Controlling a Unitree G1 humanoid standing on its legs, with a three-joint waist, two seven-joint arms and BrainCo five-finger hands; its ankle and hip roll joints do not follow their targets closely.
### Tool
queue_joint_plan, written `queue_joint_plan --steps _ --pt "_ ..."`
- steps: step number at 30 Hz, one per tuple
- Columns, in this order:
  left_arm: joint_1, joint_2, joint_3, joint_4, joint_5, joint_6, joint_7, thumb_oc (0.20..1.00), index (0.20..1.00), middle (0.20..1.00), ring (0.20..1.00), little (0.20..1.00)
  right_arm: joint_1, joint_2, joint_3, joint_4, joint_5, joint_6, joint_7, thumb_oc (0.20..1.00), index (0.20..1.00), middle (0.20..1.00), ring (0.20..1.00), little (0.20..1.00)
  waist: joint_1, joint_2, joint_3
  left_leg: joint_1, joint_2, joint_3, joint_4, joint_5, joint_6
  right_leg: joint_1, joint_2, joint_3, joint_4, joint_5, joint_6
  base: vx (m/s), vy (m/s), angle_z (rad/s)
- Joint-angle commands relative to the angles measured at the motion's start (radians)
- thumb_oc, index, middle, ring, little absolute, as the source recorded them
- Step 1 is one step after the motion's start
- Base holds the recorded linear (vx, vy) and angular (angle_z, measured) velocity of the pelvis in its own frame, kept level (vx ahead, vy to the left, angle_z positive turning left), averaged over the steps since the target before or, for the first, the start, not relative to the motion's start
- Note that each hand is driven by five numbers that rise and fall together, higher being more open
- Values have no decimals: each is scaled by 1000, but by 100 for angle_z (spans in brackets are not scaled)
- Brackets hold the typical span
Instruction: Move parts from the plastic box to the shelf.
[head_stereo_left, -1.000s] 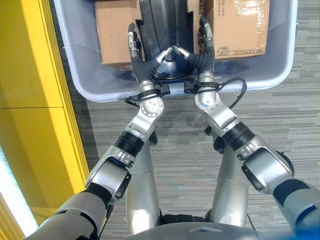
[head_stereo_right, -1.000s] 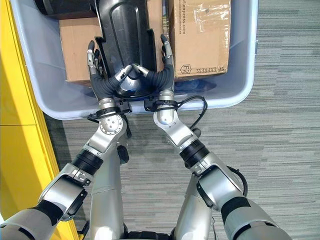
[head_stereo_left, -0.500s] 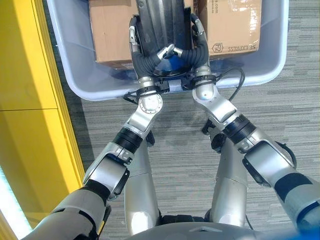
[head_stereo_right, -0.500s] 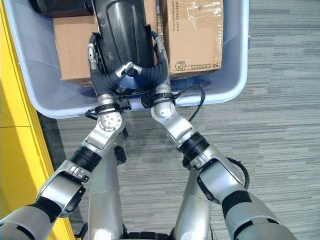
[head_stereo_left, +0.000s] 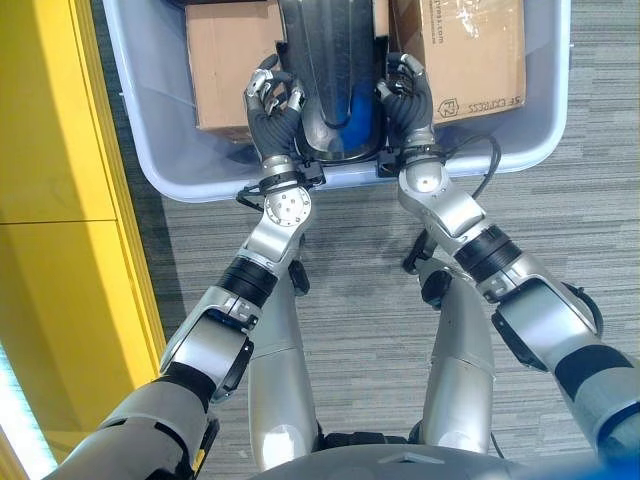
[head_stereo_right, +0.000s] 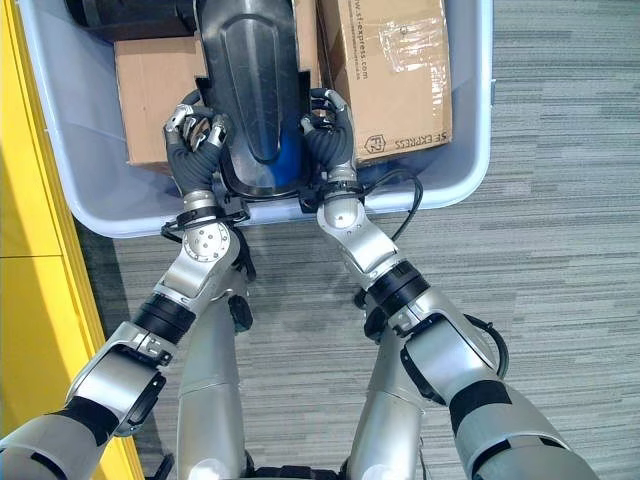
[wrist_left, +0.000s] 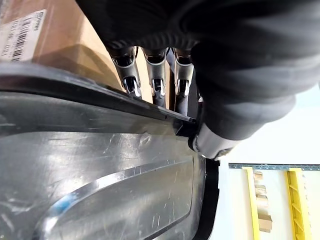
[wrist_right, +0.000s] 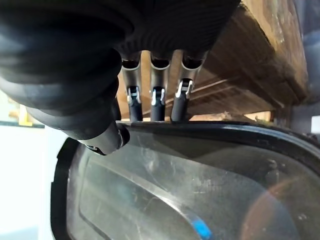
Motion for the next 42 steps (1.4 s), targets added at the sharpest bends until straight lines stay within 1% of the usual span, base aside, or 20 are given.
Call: queue_joint_plan --steps 1,3,5,9,13,15,16,17,20,23,24,27,28,29,30,31,33,35,40,42 --pt "-22 -56 -7 88 -92 -2 80 200 200 200 200 200 21 62 45 32 -3 12 73 200 200 200 200 200 25 24 55 11 -25 38 8 -89 -45 -12 38 25 10 20 71 -14 -44 2" --pt "-10 -81 10 85 -104 0 107 200 200 200 200 200 21 79 48 24 -4 26 51 200 200 200 200 200 29 22 55 19 -23 39 -3 -84 -49 -2 34 17 6 20 73 -23 -59 0" --pt "4 -90 19 85 -109 -19 100 200 200 200 200 200 18 80 52 31 -34 18 46 200 200 200 200 200 32 22 55 33 -20 41 -13 -79 -52 14 33 10 1 21 75 -35 -47 -1" --pt "23 -73 6 43 -54 -10 76 200 200 200 200 200 30 74 49 1 -46 -31 40 200 200 200 200 200 33 22 55 88 -15 52 -36 -73 -52 62 34 4 -11 19 73 -55 -33 1" --pt "24 -63 -3 23 -36 -39 62 200 200 200 200 200 39 78 40 -31 -77 -103 39 200 200 200 200 200 26 23 55 153 -18 58 -46 -76 -48 117 47 17 -21 15 69 -58 -28 0" --pt "22 -62 -7 20 -31 -44 58 200 200 200 200 200 40 80 37 -40 -88 -112 41 200 200 200 200 200 24 23 55 171 -19 59 -50 -77 -48 132 51 21 -25 14 68 -47 -23 -2" --pt "21 -61 -12 6 -25 -56 46 200 200 200 200 200 42 82 31 -61 -112 -139 28 200 200 200 200 200 21 22 55 210 -20 61 -58 -77 -46 164 56 29 -32 11 65 -61 -46 -7" --pt "23 -57 -18 -14 -13 -59 47 200 200 200 200 200 49 81 23 -88 -119 -150 21 200 200 200 200 200 17 21 55 248 -22 61 -65 -80 -45 196 60 36 -40 7 64 -79 -65 -10" --pt "40 -55 -20 -74 -1 -73 42 200 200 200 200 200 80 77 -14 -189 -173 -172 0 200 200 200 200 200 -7 18 55 437 -17 85 -102 -93 -46 350 67 54 -85 -3 63 -48 -28 -20" --pt "49 -63 -14 -98 -3 -84 50 200 200 200 200 200 99 80 -25 -239 -217 -156 0 200 200 200 200 200 -28 22 55 590 -18 98 -127 -104 -44 476 63 71 -104 -21 59 44 58 -29" --pt "48 -67 -9 -106 1 -77 53 200 200 200 200 200 105 84 -31 -258 -224 -141 2 200 200 200 200 200 -36 25 55 646 -19 98 -129 -109 -42 526 60 76 -105 -30 56 102 48 -25" --pt "44 -67 -3 -113 11 -69 62 200 200 200 200 200 108 87 -34 -277 -226 -131 14 200 200 200 200 200 -57 24 55 770 -13 97 -138 -121 -39 652 73 91 -132 -43 42 138 -13 -15" --pt "41 -61 0 -116 12 -63 62 200 200 200 200 200 110 87 -32 -291 -221 -114 19 200 200 200 200 200 -65 23 52 808 -11 97 -139 -124 -39 693 76 98 -141 -46 37 189 -38 -8" --pt "43 -61 -2 -115 18 -60 57 200 200 200 200 200 120 92 -27 -298 -216 -100 18 200 200 200 200 200 -69 24 31 830 -10 98 -145 -125 -38 717 81 103 -153 -46 31 139 -47 -10" --pt "49 -65 -3 -119 17 -51 54 200 200 200 200 200 129 99 -22 -306 -204 -87 12 200 200 200 200 200 -73 27 10 843 -2 107 -155 -108 -28 731 89 104 -171 -28 17 158 -50 -15" --pt "56 -71 -9 -114 9 -35 63 200 200 200 200 200 138 109 -12 -296 -191 -82 7 200 200 200 200 200 -78 28 -14 867 -2 105 -162 -111 -28 760 94 108 -189 -30 12 142 -50 -11" --pt "69 -76 -12 -103 0 -29 55 200 200 200 200 200 154 120 -1 -284 -172 -82 11 200 200 200 200 200 -85 29 -47 903 -4 107 -180 -113 -27 798 98 113 -219 -29 9 148 -38 -7" --pt "76 -81 -14 -96 2 -33 49 200 200 200 200 200 164 126 3 -281 -177 -85 11 200 200 200 200 200 -87 30 -60 918 -5 109 -188 -113 -27 815 98 115 -231 -29 8 69 -35 -9" --pt "115 -86 -8 -103 5 -9 73 200 200 200 200 200 209 140 15 -296 -160 -93 58 200 200 200 200 200 -87 39 -108 969 -10 105 -201 -120 -24 863 113 101 -209 -68 -13 45 -109 -5" --pt "130 -83 3 -103 20 5 94 200 200 200 200 200 217 148 26 -291 -138 -90 90 200 200 200 200 200 -80 44 -121 979 -8 94 -197 -120 -25 875 127 89 -178 -98 -34 9 -174 0"
